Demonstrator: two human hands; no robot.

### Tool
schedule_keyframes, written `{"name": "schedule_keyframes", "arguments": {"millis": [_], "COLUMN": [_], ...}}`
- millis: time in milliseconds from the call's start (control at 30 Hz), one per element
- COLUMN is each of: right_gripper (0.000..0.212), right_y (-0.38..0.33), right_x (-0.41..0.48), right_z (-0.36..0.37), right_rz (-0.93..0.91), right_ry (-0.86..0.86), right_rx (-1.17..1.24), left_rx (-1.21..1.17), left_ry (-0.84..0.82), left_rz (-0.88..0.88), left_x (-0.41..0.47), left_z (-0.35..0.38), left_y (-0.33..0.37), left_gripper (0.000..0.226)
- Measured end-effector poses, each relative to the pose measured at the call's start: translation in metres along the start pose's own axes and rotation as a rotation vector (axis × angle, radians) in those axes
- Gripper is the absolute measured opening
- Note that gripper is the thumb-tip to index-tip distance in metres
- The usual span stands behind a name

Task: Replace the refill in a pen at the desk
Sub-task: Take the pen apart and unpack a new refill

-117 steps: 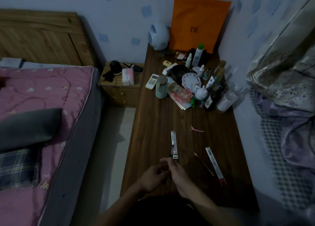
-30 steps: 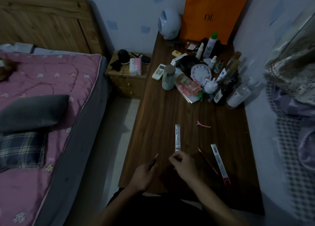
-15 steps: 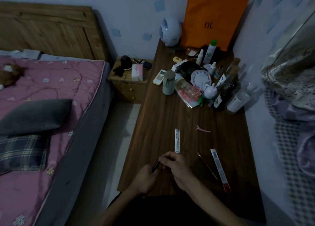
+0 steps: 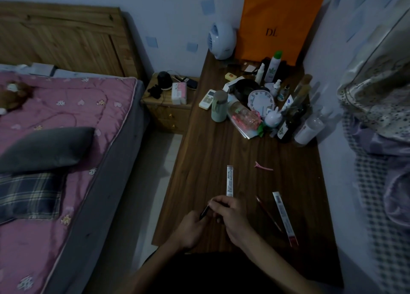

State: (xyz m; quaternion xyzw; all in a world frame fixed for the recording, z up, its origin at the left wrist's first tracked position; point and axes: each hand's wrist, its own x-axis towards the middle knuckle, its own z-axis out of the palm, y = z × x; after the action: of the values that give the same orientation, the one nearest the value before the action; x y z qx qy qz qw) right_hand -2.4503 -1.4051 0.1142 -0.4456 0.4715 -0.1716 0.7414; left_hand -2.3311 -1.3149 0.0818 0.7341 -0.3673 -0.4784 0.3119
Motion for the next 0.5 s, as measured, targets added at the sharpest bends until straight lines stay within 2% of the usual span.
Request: {"name": "schedule_keyframes", "arguments": {"millis": [167, 300, 400, 500], "right_gripper": [0.026, 0.010, 0.012, 0.003], "right_y": [-0.0018, -0.0052, -0.0055, -0.0062], "right_x": [-0.0008, -0.0040, -0.0047, -0.0059], "right_z": [-0.0022, -0.0007, -0.0006, 0.0007], "right_rz": [0.031, 0.059, 0.045, 0.040], "right_ry": [-0.056, -0.068, -0.050, -0.031], "right_rx": [0.079, 0.064, -0.026, -0.039], "left_rx": [-0.014, -0.001, 0.017, 0.036], "left_ry": [0.003, -0.009, -0.005, -0.006], "left_rz": [-0.040, -0.053, -0.073, -0.061], "left_x": [-0.0010, -0.0017, -0.0019, -0.0032], "left_z": [0.0030, 0.0032, 0.0022, 0.0016], "left_y": [-0.0030, -0.0049, -0.0053, -0.0022], "left_gripper": [0.042, 0.044, 0.048, 0.048]}}
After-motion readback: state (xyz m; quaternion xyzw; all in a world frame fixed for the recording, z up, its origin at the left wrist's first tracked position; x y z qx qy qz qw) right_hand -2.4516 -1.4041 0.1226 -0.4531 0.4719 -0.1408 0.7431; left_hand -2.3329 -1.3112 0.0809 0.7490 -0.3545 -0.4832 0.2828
